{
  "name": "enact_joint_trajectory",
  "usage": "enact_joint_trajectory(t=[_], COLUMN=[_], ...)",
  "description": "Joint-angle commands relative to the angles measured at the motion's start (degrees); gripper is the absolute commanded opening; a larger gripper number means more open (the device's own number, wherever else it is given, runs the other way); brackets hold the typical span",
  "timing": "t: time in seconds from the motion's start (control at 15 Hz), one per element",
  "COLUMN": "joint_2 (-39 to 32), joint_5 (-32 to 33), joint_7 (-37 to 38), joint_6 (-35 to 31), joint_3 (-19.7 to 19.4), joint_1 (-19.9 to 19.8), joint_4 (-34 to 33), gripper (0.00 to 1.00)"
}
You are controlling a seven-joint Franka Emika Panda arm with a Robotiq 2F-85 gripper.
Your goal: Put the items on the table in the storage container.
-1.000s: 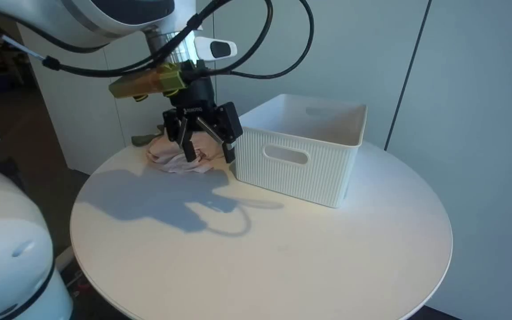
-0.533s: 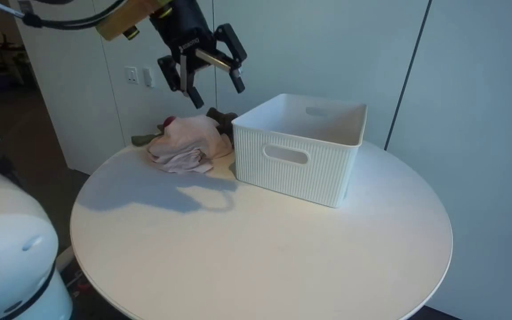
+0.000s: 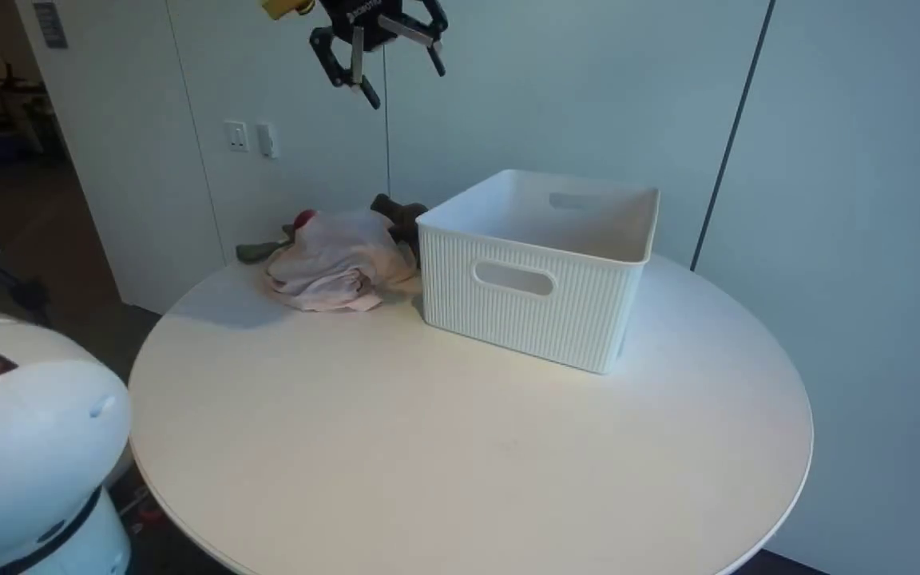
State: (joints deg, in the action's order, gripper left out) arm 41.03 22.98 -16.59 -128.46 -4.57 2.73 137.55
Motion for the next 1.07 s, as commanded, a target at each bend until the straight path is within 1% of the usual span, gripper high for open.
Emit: enact_joint_trajectory(t=[0.0,0.07,0.27,0.4,0.53,0.67,0.87,1.0], joint_2=[-14.12,-17.14,-24.64,-29.47,-34.21,-38.39,-44.44,-48.71], joint_5=[-9.27,-12.58,-22.49,-28.09,-27.69,-26.38,-28.37,-30.06], joint_7=[-7.45,-9.68,-17.36,-21.76,-20.33,-18.92,-19.79,-20.41], joint_6=[-5.04,-4.97,-1.02,2.02,5.79,8.50,11.05,12.18], joint_3=[-3.76,-3.94,-3.66,-2.89,-0.79,0.05,0.91,2.23], joint_1=[5.83,7.44,10.98,11.50,9.02,6.74,3.86,2.36], joint_4=[-8.14,-9.61,-15.34,-18.94,-22.04,-23.81,-26.01,-28.13], gripper=[1.00,1.00,1.00,1.00,1.00,1.00,1.00,1.00])
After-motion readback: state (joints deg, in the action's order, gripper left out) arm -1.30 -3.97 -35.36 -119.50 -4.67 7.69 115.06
